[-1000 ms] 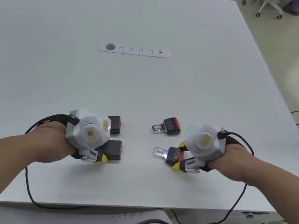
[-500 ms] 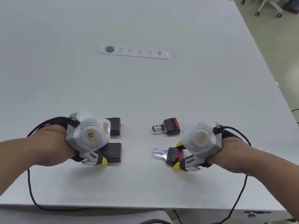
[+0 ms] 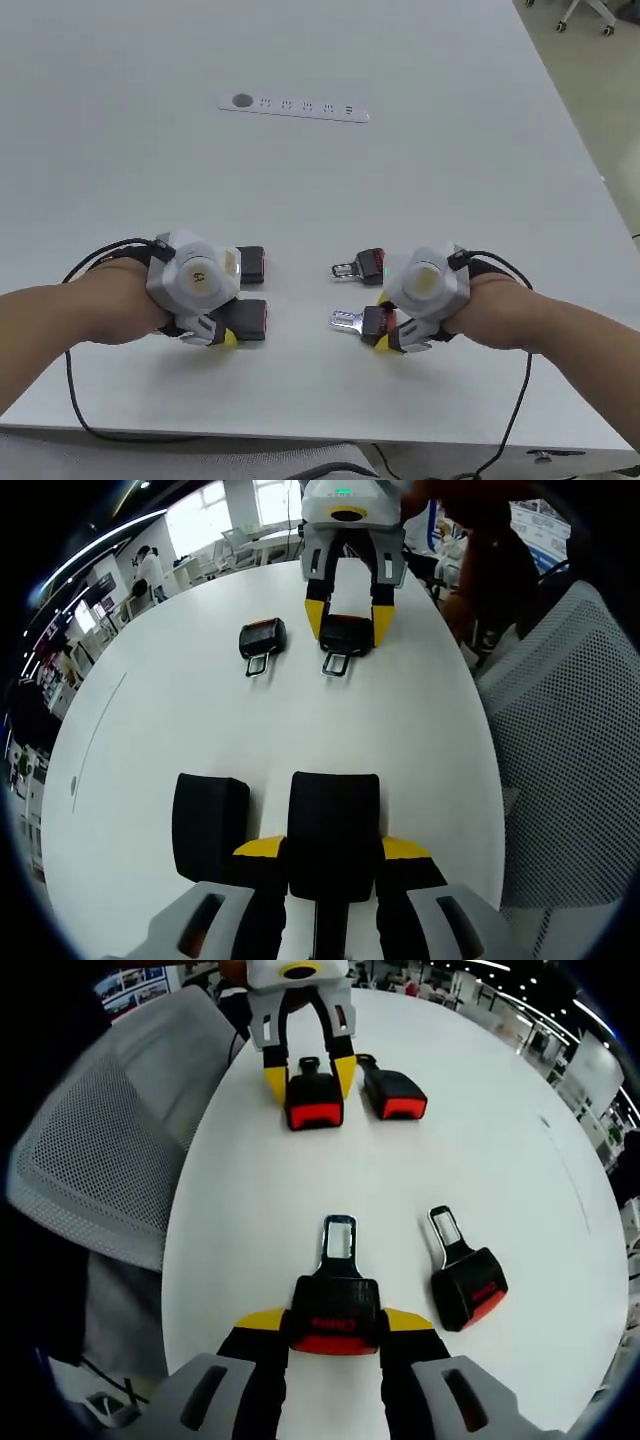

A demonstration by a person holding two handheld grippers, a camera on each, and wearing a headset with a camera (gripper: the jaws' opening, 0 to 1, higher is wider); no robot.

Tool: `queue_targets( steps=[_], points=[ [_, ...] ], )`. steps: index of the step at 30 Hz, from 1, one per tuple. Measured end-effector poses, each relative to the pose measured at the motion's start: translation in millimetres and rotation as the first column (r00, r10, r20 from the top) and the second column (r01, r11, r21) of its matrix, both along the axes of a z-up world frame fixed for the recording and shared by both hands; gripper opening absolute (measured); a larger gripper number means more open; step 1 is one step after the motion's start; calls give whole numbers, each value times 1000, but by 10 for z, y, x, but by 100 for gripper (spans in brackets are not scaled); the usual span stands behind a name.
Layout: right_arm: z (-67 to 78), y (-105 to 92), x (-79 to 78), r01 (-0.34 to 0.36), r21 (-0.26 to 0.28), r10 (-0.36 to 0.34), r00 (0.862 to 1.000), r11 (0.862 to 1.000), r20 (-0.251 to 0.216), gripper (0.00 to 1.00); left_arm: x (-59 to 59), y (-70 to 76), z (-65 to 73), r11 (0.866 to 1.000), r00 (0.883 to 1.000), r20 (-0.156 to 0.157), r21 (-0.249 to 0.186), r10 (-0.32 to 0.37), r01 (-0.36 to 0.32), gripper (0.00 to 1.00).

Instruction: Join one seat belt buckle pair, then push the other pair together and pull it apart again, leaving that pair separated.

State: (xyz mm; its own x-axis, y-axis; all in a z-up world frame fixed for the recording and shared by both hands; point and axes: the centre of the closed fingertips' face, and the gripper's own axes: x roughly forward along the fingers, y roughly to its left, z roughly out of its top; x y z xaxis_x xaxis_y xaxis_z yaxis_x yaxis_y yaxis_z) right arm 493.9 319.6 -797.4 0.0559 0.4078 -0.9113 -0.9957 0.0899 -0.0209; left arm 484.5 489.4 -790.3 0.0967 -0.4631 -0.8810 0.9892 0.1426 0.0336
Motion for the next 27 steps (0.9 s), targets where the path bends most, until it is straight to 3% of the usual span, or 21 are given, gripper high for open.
queue_targets(
  steps=[14, 27],
  points=[
    [11, 329, -55, -18, 48, 18, 1000, 999, 6, 32, 23, 23, -35, 1000, 1000, -5, 5, -3, 3, 34],
    [-21, 713, -43, -83, 81, 84, 996, 993, 0, 32, 25, 12, -32, 1000, 1000, -15, 11, 7, -7, 34]
  ],
)
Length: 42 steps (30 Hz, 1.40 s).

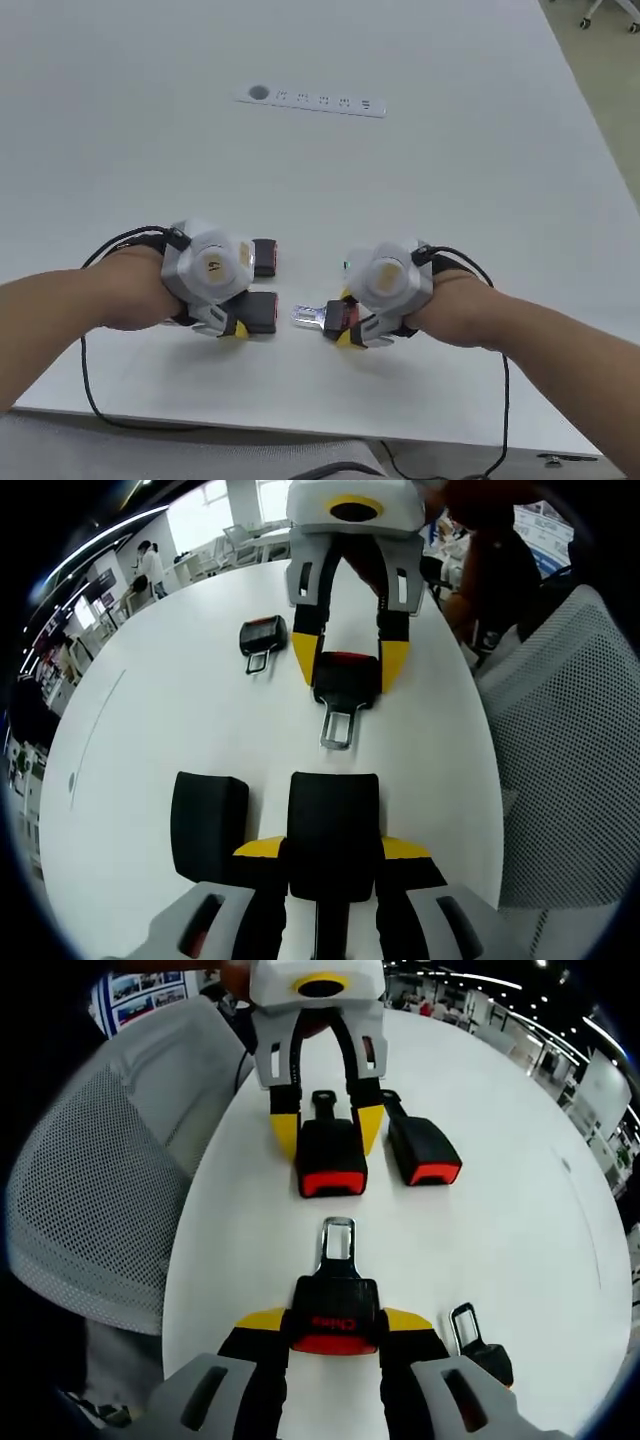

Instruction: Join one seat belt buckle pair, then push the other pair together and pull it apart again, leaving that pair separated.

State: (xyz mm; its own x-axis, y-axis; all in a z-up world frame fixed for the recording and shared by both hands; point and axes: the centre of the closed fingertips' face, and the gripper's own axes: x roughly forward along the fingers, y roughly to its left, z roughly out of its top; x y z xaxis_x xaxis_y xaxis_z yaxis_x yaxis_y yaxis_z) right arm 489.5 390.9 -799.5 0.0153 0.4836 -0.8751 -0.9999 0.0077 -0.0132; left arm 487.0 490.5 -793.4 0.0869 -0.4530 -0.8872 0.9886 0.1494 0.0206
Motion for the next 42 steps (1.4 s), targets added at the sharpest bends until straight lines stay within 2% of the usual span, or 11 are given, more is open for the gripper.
queue_targets(
  steps=[4, 13, 23, 34, 42],
  points=[
    [11, 74, -18, -12, 0, 12, 1000, 1000, 3, 32, 8, 7, -12, 1000, 1000, -4, 9, 1, -1, 34],
    [32, 214, -15, -24, 8, 24, 1000, 1000, -1, 32, 16, 13, -27, 1000, 1000, -6, 0, -1, 1, 34],
    [43, 218, 15, -41, 6, 41, 999, 999, 10, 31, -11, -21, 27, 1000, 1000, -7, 6, -13, 13, 34],
    [34, 351, 31, -48, 60, 49, 999, 997, -14, 31, -10, -35, 43, 999, 999, -13, -5, -35, 35, 34],
    [30, 360, 37, -57, 65, 59, 998, 996, -21, 30, 9, -28, 32, 998, 998, -15, -25, -57, 56, 34]
  ],
)
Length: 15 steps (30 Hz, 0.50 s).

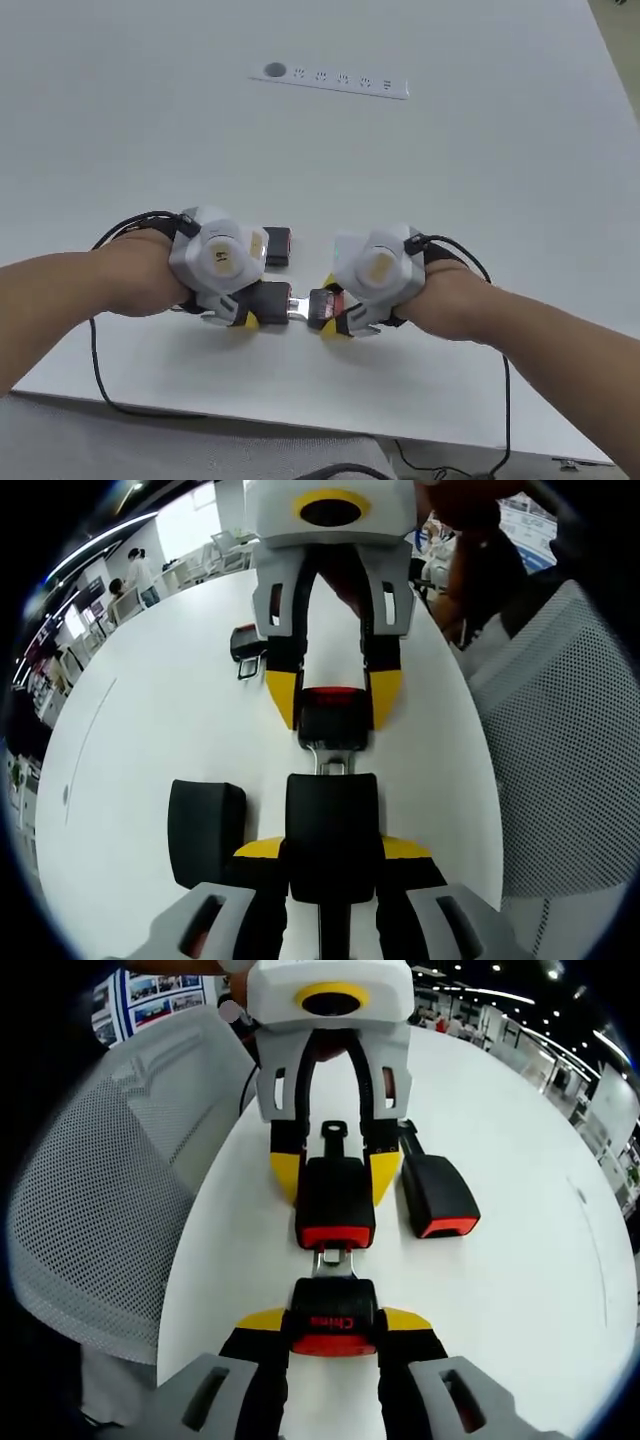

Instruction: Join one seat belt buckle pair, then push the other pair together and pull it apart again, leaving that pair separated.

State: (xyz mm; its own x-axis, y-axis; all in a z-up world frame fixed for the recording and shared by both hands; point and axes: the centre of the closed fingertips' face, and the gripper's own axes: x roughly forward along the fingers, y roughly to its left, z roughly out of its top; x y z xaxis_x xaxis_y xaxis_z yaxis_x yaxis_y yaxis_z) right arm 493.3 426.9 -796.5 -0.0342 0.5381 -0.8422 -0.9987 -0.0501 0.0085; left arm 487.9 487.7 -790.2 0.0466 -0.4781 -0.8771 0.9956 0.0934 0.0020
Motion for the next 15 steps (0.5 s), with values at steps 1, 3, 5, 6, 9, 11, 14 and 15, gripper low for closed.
queue_targets(
  steps=[1, 3, 5, 6, 9, 11, 14, 15],
  points=[
    [2, 17, 0, -1, 1, 1, 1000, 1000, 0, 30, 3, 2, -4, 1000, 1000, -1, 0, 0, 0, 34],
    [-7, 51, 0, -3, -4, 3, 1000, 1000, 1, 29, 9, 4, -13, 1000, 1000, -2, 1, -3, 3, 34],
    [-8, 75, -14, -3, -3, 3, 1000, 1000, 4, 29, 10, 7, -17, 1000, 1000, -3, 1, -2, 2, 34],
    [-10, 78, -14, -2, -5, 2, 1000, 1000, 5, 29, 14, 10, -19, 1000, 1000, -3, 0, -2, 2, 34],
    [1, 84, -12, 17, 7, -17, 1000, 1000, -2, 29, 22, 17, -27, 1000, 1000, -2, -5, 2, -2, 34],
    [4, 95, -14, 26, 16, -26, 1000, 1000, -3, 29, 36, 30, -45, 1000, 1000, -2, -10, 1, -1, 34],
    [20, 161, -33, 39, 39, -39, 999, 998, -17, 28, 40, 36, -54, 1000, 1000, -2, -21, -10, 10, 33],
    [10, 201, -48, 40, 37, -40, 999, 999, -11, 28, 39, 34, -55, 1000, 1000, 0, -21, -17, 17, 33]
  ],
)
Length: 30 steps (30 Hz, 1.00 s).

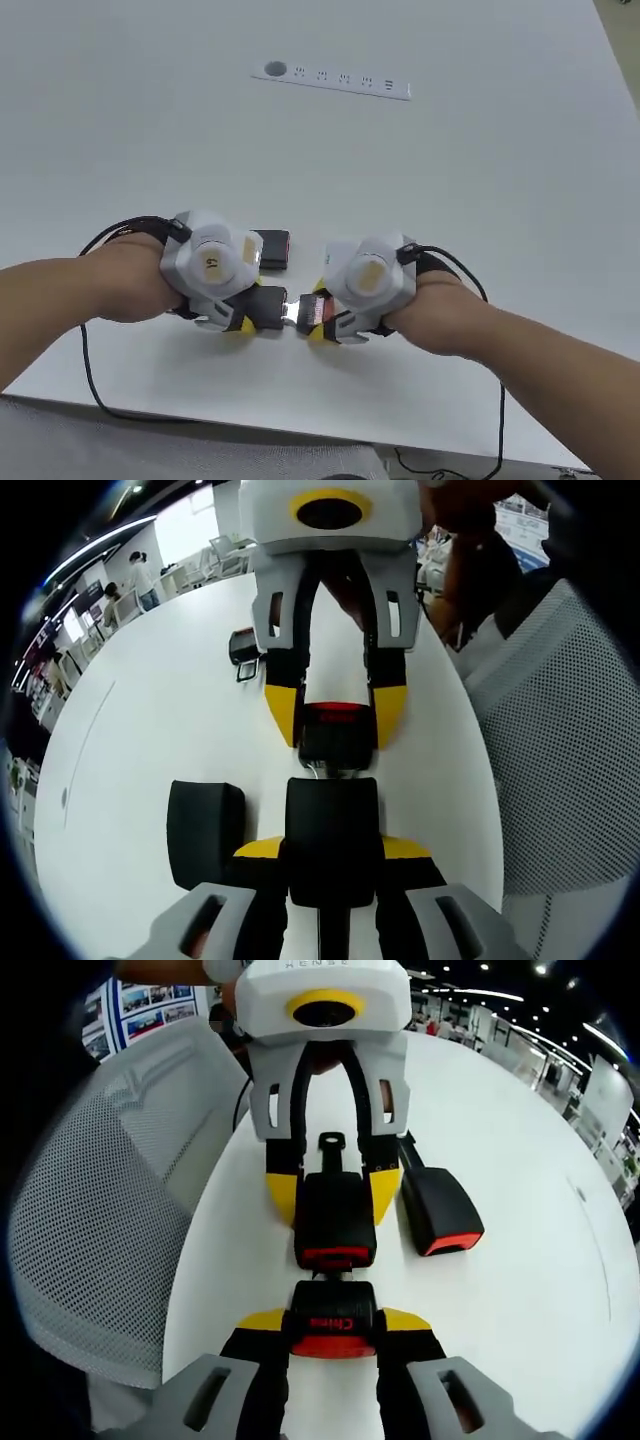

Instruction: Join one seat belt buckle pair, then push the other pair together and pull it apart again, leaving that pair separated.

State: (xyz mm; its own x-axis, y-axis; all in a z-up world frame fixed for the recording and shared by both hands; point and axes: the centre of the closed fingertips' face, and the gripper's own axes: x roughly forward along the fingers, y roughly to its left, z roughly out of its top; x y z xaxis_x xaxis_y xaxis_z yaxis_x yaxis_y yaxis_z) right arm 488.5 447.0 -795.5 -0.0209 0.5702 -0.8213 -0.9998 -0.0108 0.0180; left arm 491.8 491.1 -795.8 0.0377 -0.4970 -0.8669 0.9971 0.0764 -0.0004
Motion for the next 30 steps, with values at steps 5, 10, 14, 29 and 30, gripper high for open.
queue_targets(
  steps=[5, 10, 14, 29, 30],
  points=[
    [22, 21, 4, 19, 18, -19, 1000, 1000, -2, 28, 3, 6, -7, 1000, 1000, 3, 10, -10, 10, 33],
    [-16, 29, 15, 15, 5, -15, 1000, 1000, 3, 28, -7, -4, -15, 1000, 1000, 4, 1, -5, 5, 33],
    [-21, 25, 19, 13, 2, -13, 1000, 1000, 3, 29, -9, -5, -17, 1000, 1000, 4, -1, -5, 5, 33],
    [7, -18, 16, -13, -28, 14, 999, 1000, 37, 29, -20, 35, -4, 999, 999, -3, -35, 40, -40, 33],
    [6, -22, 15, -8, -30, 9, 999, 1000, 37, 29, -23, 35, 0, 999, 999, -1, -34, 42, -42, 33]
  ],
)
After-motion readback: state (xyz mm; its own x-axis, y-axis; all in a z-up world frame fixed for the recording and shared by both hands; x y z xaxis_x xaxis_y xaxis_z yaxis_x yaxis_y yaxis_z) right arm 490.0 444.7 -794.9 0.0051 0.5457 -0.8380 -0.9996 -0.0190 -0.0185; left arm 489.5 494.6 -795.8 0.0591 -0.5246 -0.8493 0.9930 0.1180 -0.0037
